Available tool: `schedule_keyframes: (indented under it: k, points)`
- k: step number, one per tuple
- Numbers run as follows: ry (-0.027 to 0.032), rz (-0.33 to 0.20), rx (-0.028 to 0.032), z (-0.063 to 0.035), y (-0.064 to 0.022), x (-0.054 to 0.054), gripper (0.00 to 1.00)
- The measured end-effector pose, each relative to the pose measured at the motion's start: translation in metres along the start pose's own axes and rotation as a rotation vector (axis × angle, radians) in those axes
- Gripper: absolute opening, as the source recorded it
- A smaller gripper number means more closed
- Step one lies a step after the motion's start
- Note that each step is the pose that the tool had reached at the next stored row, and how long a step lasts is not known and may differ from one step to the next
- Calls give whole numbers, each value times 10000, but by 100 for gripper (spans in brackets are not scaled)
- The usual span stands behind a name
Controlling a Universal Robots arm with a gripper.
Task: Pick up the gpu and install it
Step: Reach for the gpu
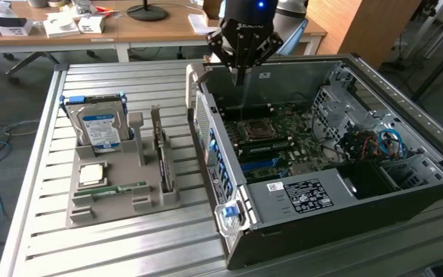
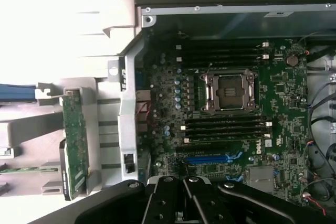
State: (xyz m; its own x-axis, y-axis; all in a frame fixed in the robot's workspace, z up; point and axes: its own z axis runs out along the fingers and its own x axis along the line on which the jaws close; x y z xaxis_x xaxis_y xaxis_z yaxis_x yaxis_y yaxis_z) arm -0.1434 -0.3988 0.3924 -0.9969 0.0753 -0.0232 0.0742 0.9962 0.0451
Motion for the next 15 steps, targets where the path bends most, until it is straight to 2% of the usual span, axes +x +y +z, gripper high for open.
schedule_keyframes:
  k: [15]
  points:
    - [0,0,1,6,-22,315,11]
